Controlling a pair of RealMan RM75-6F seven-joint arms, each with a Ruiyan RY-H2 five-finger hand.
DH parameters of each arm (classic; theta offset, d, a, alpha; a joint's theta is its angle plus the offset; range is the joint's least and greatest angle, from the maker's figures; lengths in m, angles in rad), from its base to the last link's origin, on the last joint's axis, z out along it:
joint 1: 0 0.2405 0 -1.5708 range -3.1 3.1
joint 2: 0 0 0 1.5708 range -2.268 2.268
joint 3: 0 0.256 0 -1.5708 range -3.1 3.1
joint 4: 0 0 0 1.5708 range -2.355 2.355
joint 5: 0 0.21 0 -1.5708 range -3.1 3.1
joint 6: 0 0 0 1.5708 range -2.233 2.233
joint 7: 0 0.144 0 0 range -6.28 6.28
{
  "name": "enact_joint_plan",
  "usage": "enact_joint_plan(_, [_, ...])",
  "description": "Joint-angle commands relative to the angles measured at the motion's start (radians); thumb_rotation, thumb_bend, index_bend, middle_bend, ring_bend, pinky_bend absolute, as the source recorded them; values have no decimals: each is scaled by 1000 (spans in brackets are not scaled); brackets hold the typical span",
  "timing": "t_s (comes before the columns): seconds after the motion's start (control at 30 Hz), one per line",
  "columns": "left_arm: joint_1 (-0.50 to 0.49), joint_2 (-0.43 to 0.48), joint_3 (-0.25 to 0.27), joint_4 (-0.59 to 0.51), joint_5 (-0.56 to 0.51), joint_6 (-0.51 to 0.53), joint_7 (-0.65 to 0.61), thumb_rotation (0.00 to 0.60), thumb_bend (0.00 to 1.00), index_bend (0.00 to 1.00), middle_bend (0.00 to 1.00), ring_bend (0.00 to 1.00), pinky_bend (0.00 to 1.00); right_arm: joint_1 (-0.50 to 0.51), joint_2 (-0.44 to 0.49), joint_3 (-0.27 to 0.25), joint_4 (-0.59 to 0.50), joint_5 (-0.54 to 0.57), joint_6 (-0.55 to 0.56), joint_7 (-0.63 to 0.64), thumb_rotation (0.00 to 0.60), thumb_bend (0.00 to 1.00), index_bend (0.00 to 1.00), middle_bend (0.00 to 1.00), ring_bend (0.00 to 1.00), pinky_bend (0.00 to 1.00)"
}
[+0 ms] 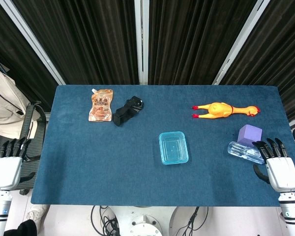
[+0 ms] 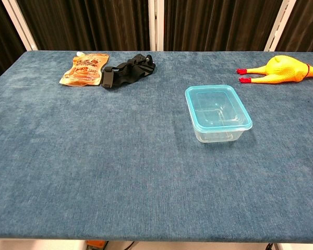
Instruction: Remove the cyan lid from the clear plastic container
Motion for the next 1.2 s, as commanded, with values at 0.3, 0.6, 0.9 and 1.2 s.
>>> enact_joint_plan(0.3, [13, -21, 1, 20, 21, 40, -5, 600, 0, 100, 51, 0, 0, 21, 16, 1, -9, -18, -14, 24, 600, 251, 172, 177, 87, 81])
enact_joint_plan(0.6, [16, -38, 9, 28, 71, 69, -18, 600, 0, 100, 51, 0, 0, 130, 37, -2, -70, -26, -194, 128, 600, 351, 105, 215, 87, 87])
enact_joint_plan(0.9, [21, -39, 16, 16, 77, 70, -3, 600, 0, 100, 51, 0, 0, 379, -86, 67, 6, 47, -532, 265, 600, 609, 0, 220, 44, 21])
enact_joint_plan(1.2, [15, -41, 12, 20, 68, 53, -4, 600, 0, 100, 51, 0, 0, 515, -215, 88, 155, 113, -713, 383, 600, 691, 0, 219, 31, 0])
